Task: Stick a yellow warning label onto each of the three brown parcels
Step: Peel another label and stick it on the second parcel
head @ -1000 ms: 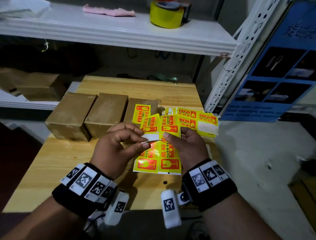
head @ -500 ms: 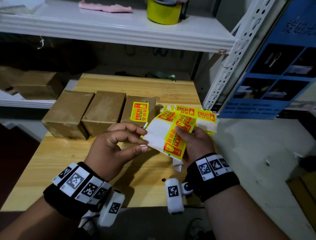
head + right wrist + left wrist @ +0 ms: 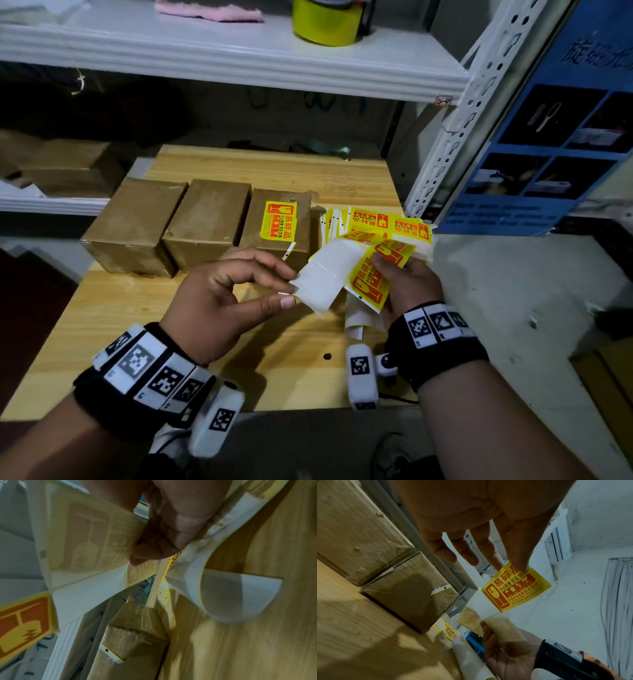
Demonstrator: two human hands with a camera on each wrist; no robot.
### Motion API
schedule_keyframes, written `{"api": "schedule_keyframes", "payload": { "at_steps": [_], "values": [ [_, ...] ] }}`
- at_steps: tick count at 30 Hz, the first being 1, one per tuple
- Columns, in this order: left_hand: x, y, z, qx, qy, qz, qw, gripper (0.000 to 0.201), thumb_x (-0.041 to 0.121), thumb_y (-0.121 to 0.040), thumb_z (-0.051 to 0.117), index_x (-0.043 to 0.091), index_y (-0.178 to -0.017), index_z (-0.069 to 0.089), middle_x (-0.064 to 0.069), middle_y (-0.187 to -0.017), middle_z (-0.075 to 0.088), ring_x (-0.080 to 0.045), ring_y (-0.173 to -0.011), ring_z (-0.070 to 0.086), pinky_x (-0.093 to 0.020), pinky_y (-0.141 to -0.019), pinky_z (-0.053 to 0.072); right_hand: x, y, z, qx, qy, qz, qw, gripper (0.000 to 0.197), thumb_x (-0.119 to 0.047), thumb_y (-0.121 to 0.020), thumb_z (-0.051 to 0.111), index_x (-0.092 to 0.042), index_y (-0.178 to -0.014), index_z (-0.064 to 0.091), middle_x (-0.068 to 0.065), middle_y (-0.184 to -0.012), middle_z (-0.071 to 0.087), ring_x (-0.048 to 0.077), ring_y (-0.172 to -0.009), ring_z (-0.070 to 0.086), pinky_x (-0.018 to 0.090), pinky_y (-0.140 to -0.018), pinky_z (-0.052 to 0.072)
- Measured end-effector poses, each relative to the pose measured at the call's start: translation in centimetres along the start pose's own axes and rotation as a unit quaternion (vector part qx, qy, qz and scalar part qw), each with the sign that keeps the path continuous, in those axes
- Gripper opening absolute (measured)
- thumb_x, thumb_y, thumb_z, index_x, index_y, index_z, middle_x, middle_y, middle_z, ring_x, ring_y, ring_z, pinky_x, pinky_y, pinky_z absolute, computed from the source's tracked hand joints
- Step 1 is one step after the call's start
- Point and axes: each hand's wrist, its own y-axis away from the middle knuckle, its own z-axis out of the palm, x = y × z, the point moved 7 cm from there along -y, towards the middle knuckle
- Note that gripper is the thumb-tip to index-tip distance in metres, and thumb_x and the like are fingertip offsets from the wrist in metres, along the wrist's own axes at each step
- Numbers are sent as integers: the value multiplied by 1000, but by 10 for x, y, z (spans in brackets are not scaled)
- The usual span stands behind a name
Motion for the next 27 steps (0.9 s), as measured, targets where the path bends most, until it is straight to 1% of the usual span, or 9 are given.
{"api": "schedule_keyframes", "payload": {
  "at_steps": [4, 8, 11, 12, 14, 16, 20, 24, 27],
  "values": [
    [2, 1, 5, -22, 5, 0, 1000, 16, 31, -74, 83, 19, -83, 80, 1, -103, 76, -24, -105, 69, -50, -97, 51, 2, -1, -4, 10, 10, 0, 1000, 7, -13, -84, 80, -16, -88, 76, 11, -90, 80, 31, -81, 78, 48, -73, 63],
    [2, 1, 7, -29, 13, -1, 999, 17, 29, -73, 84, 15, -83, 80, -2, -102, 77, -25, -102, 70, -47, -96, 52, 3, -1, -5, 17, 4, -7, 1000, 8, -9, -84, 79, -16, -84, 75, 6, -84, 80, 27, -78, 77, 41, -69, 62],
    [1, 3, 4, -25, 73, -16, 997, 20, 26, -71, 86, 8, -76, 77, -7, -98, 76, -28, -97, 71, -44, -93, 54, 5, -3, -10, 36, 28, 6, 999, 10, -16, -81, 82, -16, -89, 75, 6, -88, 80, 28, -81, 77, 50, -76, 63],
    [1, 3, 1, -21, 102, -21, 994, 23, 28, -70, 87, 8, -74, 76, -9, -97, 76, -29, -95, 71, -41, -90, 55, 6, -3, -13, 46, 35, 11, 998, 19, -23, -77, 85, -17, -93, 75, 6, -91, 80, 29, -83, 77, 55, -78, 62],
    [1, 2, -5, -9, 154, -36, 987, 27, 33, -68, 90, 11, -74, 75, -11, -95, 75, -27, -93, 71, -33, -85, 56, 8, -10, -17, 44, 55, 4, 998, 46, -40, -58, 89, -21, -98, 75, 6, -94, 81, 33, -87, 77, 62, -81, 60],
    [-1, 1, -11, 9, 183, -55, 982, 30, 36, -66, 91, 12, -76, 75, -11, -93, 76, -24, -89, 71, -29, -81, 57, 9, -16, -19, 32, 83, -8, 996, 55, -44, -46, 88, -21, -94, 75, 8, -93, 81, 36, -87, 77, 64, -81, 59],
    [-10, -1, -18, 58, 204, -76, 974, 36, 42, -60, 93, 15, -76, 76, -8, -83, 76, -21, -80, 69, -26, -76, 57, 0, -9, -18, 40, 190, -35, 980, 25, -30, -70, 89, -18, -86, 73, 6, -91, 79, 32, -86, 76, 57, -83, 60],
    [-17, -2, -25, 107, 217, -95, 966, 38, 46, -55, 94, 19, -76, 77, 0, -78, 75, -15, -75, 69, -23, -74, 56, 6, -14, -27, 48, 197, -25, 979, 30, -36, -60, 87, -25, -85, 75, 3, -89, 80, 31, -84, 76, 60, -82, 60],
    [-22, -2, -29, 139, 206, -110, 962, 21, 29, -62, 90, 20, -75, 76, 1, -74, 75, -11, -70, 69, -20, -68, 56, -5, -9, -21, 19, 235, -40, 971, 18, -26, -73, 88, -17, -79, 75, 2, -79, 76, 20, -72, 72, 42, -80, 58]
  ]
}}
